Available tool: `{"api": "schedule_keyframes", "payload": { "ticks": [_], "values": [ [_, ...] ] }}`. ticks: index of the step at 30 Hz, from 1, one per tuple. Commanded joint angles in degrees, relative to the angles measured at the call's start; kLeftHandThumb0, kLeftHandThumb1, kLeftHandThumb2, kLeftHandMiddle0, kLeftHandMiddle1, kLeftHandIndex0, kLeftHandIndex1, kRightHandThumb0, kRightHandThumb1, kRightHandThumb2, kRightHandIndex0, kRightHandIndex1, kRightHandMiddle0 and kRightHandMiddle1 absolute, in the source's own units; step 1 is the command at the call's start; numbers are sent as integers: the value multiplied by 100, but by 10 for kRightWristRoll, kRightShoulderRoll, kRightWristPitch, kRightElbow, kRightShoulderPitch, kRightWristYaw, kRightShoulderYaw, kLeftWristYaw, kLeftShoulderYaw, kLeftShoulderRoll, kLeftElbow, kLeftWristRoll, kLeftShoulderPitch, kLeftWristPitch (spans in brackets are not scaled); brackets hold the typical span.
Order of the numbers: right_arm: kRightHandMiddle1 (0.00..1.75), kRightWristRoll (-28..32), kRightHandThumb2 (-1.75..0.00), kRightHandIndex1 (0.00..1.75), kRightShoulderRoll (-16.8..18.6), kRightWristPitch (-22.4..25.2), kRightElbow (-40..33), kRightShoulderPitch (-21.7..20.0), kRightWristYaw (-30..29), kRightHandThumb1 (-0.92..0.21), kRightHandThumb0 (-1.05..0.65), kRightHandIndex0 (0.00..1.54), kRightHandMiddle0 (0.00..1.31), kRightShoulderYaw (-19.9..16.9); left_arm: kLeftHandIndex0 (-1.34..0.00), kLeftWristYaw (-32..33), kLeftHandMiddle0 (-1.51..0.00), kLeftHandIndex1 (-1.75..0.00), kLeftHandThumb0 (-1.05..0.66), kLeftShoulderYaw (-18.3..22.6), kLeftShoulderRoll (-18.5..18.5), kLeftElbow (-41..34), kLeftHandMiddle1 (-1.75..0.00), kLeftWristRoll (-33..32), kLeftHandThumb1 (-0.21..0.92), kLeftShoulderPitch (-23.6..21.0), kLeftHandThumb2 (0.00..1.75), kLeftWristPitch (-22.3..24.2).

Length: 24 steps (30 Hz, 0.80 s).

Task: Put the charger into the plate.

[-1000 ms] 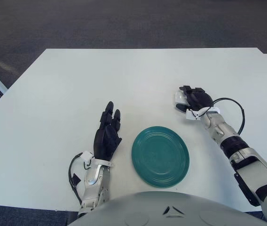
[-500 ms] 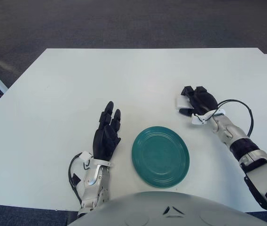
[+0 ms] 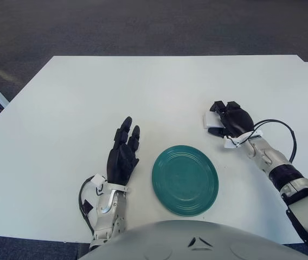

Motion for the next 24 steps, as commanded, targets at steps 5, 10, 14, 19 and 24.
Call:
{"api": "schedule_keyframes", "payload": {
  "ticks": [5,10,14,19,24],
  "values": [
    [175,28,-75,175,-44,7,-119,23,75,-92,-50,98,82,-40,0,8,-23,-48,-100,16,-5,29,-1,1,92,17,89,17],
    [175,55,-73,175,-38,28,-203,33,116,-92,-49,101,83,-82,0,8,-26,-56,-100,20,-8,28,-2,2,92,19,89,14],
    [175,80,-72,175,-25,63,-329,48,165,-92,-49,104,85,-119,0,10,-29,-60,-100,19,-12,26,-3,3,92,21,90,14],
    [175,84,-72,175,1,105,-443,75,210,-92,-50,105,86,-130,0,10,-30,-60,-101,19,-11,30,-3,3,92,17,91,18],
    [175,79,-72,175,25,126,-521,111,232,-92,-50,106,86,-126,0,6,-26,-51,-101,17,-9,36,-1,4,92,11,93,21]
  ]
}}
